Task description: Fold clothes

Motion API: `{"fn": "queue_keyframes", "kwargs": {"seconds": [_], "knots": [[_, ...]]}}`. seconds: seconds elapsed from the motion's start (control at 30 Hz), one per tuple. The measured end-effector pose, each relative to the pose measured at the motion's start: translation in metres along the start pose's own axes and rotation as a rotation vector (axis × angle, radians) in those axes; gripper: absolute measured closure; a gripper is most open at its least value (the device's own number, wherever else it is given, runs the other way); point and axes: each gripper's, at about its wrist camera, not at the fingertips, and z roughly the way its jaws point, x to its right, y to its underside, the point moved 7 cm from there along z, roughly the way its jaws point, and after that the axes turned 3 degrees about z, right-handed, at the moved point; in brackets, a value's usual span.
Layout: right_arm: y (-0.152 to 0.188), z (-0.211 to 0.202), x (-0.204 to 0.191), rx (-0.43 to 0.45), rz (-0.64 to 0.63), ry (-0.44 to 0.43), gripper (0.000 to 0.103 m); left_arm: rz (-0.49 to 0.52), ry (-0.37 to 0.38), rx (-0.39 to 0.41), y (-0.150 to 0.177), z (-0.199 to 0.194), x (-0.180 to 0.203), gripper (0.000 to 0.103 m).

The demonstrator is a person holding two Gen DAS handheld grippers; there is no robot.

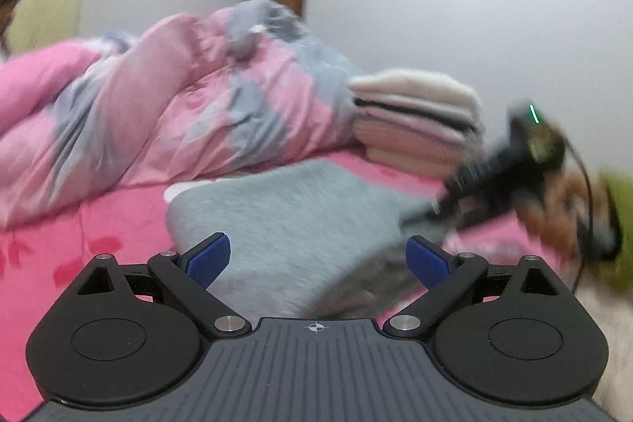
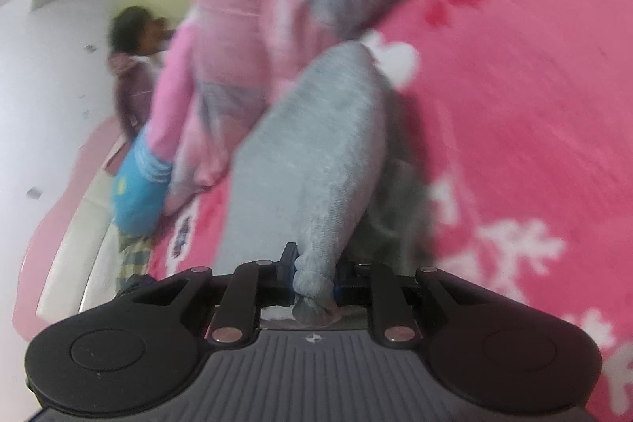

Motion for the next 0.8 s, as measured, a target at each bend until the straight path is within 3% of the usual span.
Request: {"fn": "queue_keyframes", "kwargs": {"seconds": [0.1, 0.2, 0.33, 0.47, 0.57, 0.6, 0.63, 0.7, 0.8], "knots": [[-0.003, -0.002, -0.003, 0.003, -0.006, -0.016, 0.080, -0.099, -0.053, -0.015, -0.008, 0.019, -0.017, 0.006], [-0.011, -0.010, -0.013, 0.014, -0.101, 0.071, 0.059, -0.104, -0.111, -0.059, -0.001, 0.037, -0.024, 0.006], [-0.039, -0.032, -0.026, 0.143, -0.270, 0.232, 0.057, -0.083, -0.111, -0.124, 0.019, 0.048, -0.020, 0.006], [-0.073, 0.004, -0.040, 0.145, -0.304, 0.257, 0.057, -0.099, -0.087, -0.155, 0.031, 0.051, -0.015, 0.006], [-0.093, 0.049, -0.036, 0.106, -0.263, 0.240, 0.066, -0.089, -0.084, -0.157, 0.034, 0.052, -0.013, 0.006], [-0.099, 0.063, -0.033, 0.089, -0.245, 0.219, 0.083, -0.080, -0.086, -0.158, 0.034, 0.052, -0.012, 0.006], [-0.102, 0.070, -0.033, 0.087, -0.238, 0.195, 0.090, -0.073, -0.085, -0.159, 0.035, 0.053, -0.011, 0.006], [-0.106, 0.074, -0.035, 0.124, -0.247, 0.133, 0.091, -0.063, -0.076, -0.163, 0.037, 0.055, -0.009, 0.006], [-0.106, 0.084, -0.008, 0.122, -0.219, 0.167, 0.091, -0.043, -0.065, -0.167, 0.040, 0.058, -0.005, 0.005]]}}
